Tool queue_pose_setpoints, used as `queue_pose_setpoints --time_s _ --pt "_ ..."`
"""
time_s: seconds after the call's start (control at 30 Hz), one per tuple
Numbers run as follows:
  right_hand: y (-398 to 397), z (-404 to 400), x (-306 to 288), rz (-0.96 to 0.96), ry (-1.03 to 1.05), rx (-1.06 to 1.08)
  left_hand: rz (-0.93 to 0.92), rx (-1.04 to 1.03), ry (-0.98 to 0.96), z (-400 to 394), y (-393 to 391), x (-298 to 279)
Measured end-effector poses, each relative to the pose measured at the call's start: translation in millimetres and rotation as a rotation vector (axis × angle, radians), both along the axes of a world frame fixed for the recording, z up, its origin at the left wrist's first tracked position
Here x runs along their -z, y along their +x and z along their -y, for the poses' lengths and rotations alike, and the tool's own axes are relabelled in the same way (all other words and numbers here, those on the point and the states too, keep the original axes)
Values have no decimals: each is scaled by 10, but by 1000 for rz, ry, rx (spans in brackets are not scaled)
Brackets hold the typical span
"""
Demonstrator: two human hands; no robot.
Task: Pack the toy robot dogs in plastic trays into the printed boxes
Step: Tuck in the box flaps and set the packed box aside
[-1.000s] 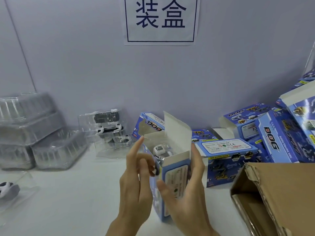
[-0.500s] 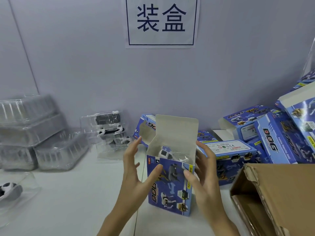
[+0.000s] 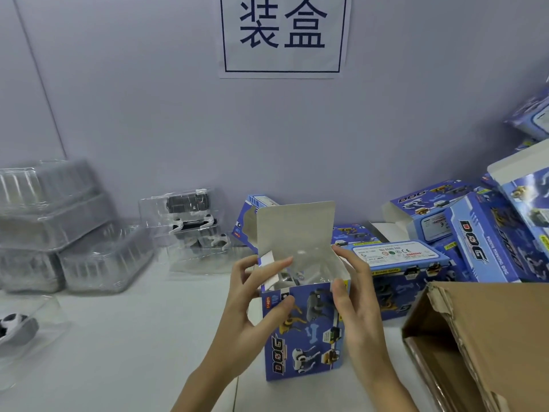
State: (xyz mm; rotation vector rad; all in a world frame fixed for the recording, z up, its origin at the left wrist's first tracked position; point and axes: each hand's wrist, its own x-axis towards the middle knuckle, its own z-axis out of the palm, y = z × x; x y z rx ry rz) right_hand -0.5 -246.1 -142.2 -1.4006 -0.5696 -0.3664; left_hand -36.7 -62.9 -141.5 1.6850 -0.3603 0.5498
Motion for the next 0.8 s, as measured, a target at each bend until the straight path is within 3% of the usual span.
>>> queue_pose_setpoints --time_s 0.13,0.37,0.53,0.7,0.8 --pt "-6 -1 5 0 -39 35 -13 18 -57 -7 17 -8" --pt "1 6 -15 -39 -59 90 95 -101 81 19 37 -25" --pt "42 -1 -21 -8 -76 129 105 -121 -2 74 27 -89" --pt "74 -35 -42 47 -109 207 99 21 -220 92 10 -178" --pt "63 -49 -21 17 -87 178 119 12 -194 41 20 -200"
